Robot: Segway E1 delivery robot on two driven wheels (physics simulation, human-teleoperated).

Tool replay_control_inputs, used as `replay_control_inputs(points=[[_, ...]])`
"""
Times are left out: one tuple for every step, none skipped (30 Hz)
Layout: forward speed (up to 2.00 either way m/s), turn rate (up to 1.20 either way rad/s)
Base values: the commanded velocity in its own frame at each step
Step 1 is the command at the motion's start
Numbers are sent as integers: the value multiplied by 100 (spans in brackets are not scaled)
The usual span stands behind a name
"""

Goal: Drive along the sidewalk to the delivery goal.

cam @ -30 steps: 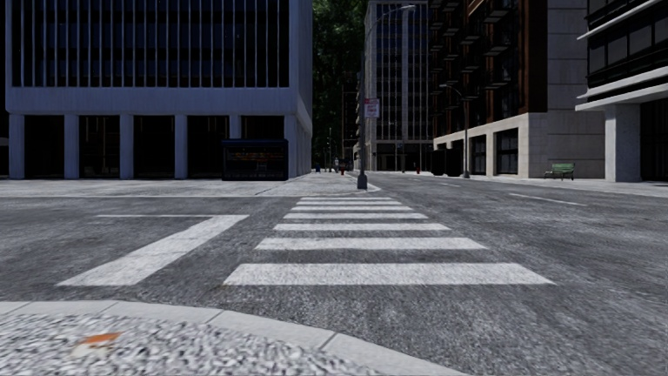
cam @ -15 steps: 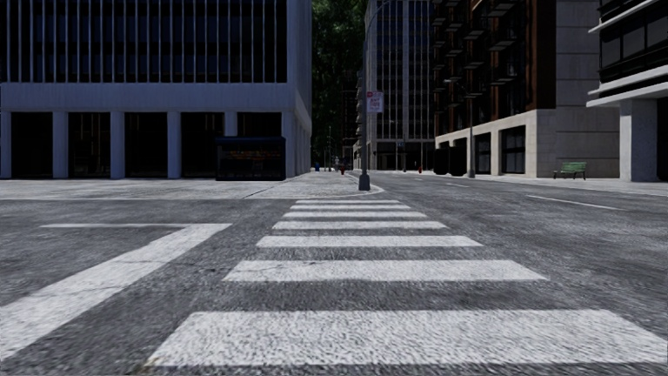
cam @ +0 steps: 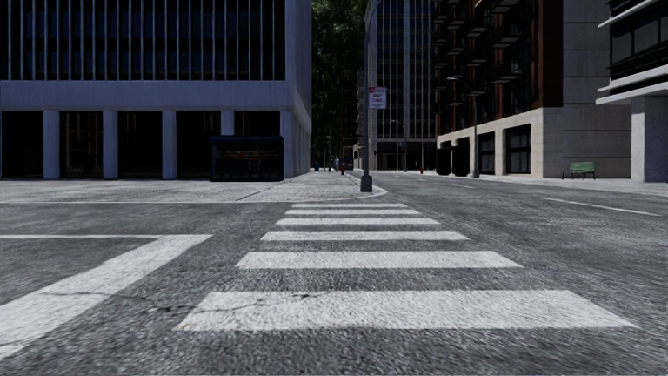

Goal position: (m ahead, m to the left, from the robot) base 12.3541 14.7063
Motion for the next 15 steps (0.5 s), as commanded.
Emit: replay_control_inputs(points=[[151, 0], [151, 0], [152, 0], [152, 0], [152, 0], [153, 0], [153, 0], [153, 0], [154, 0], [155, 0], [156, 0], [156, 0], [156, 0], [157, 0], [157, 0]])
